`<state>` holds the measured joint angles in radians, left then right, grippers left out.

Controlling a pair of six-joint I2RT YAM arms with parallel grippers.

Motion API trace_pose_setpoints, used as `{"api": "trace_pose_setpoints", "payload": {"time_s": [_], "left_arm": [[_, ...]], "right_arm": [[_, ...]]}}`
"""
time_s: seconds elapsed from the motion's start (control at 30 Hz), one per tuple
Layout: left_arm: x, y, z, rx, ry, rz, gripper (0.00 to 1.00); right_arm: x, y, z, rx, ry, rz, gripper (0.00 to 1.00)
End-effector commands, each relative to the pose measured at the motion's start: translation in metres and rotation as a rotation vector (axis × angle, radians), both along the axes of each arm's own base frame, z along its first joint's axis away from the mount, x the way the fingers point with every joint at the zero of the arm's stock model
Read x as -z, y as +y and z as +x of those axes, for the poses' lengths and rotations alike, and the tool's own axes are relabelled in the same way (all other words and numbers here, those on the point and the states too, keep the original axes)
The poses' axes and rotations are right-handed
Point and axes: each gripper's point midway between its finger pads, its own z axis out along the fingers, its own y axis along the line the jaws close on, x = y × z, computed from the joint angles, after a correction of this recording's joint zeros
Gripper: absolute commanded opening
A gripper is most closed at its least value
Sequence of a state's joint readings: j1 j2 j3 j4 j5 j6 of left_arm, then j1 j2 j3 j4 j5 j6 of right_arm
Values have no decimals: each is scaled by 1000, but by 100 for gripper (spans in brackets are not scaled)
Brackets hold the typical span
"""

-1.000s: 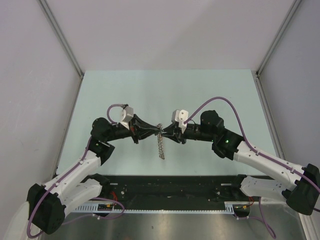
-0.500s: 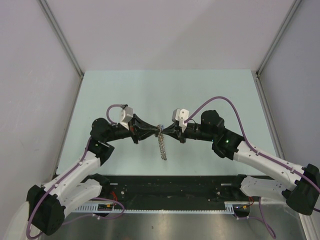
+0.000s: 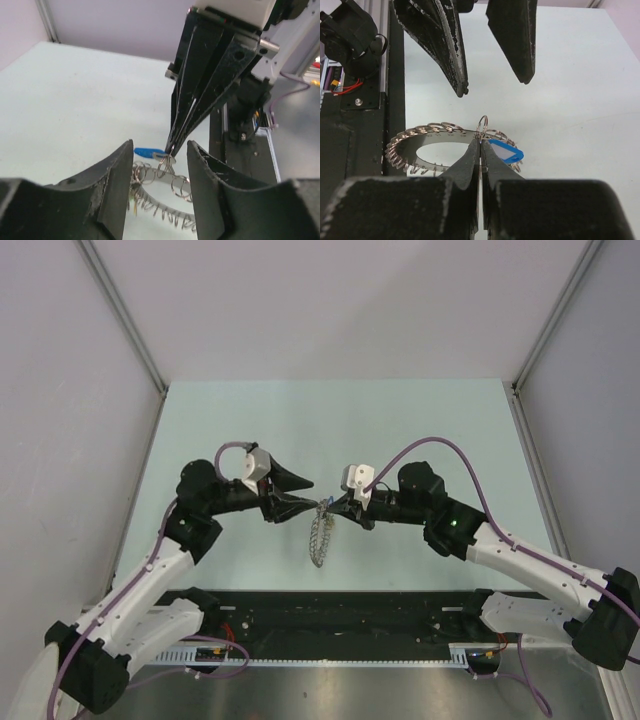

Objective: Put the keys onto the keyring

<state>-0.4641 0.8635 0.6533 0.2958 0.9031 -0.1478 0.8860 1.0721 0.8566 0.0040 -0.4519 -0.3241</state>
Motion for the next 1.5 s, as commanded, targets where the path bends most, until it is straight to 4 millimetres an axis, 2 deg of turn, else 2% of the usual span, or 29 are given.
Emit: {"api": "trace_pose_setpoints", "payload": {"time_s": [0.0,0.03,0.07,0.13,0.17,0.2,0.27,0.3,0.33,0.5,1.0,1.27,1.47], "left_arm": [[8,1,-7,97,-59,134,52],[3,1,-7,112,-71,149,52],[16,1,-11,140,-20,191,52],[13,1,-8,163,-77,219,51],[21,1,-13,194,-35,242,50],[17,0,-12,209,-73,248,49],[25,0,-15,249,-33,269,47],[21,-1,-14,259,-57,273,47],[25,-1,-17,275,-32,285,46],[33,-9,-20,333,-1,329,43],[46,-23,-32,429,60,382,33],[51,-22,-35,442,92,401,27],[51,-21,-36,435,73,399,26]], "right_arm": [[-29,-2,-2,-17,-99,51,0],[-29,-3,-2,-17,-100,48,0],[-29,-2,-3,-24,-103,47,0],[-27,-2,-3,-30,-101,40,0],[-27,-2,-3,-32,-105,37,0],[-28,-2,-3,-35,-107,39,0],[-29,-1,-4,-44,-113,40,0],[-29,-1,-4,-46,-115,39,0],[-24,-2,-6,-49,-99,21,0],[-22,-2,-8,-59,-98,13,0],[-23,-1,-11,-70,-98,11,0],[-21,-2,-11,-67,-95,6,0],[-22,-1,-11,-70,-97,9,0]]}}
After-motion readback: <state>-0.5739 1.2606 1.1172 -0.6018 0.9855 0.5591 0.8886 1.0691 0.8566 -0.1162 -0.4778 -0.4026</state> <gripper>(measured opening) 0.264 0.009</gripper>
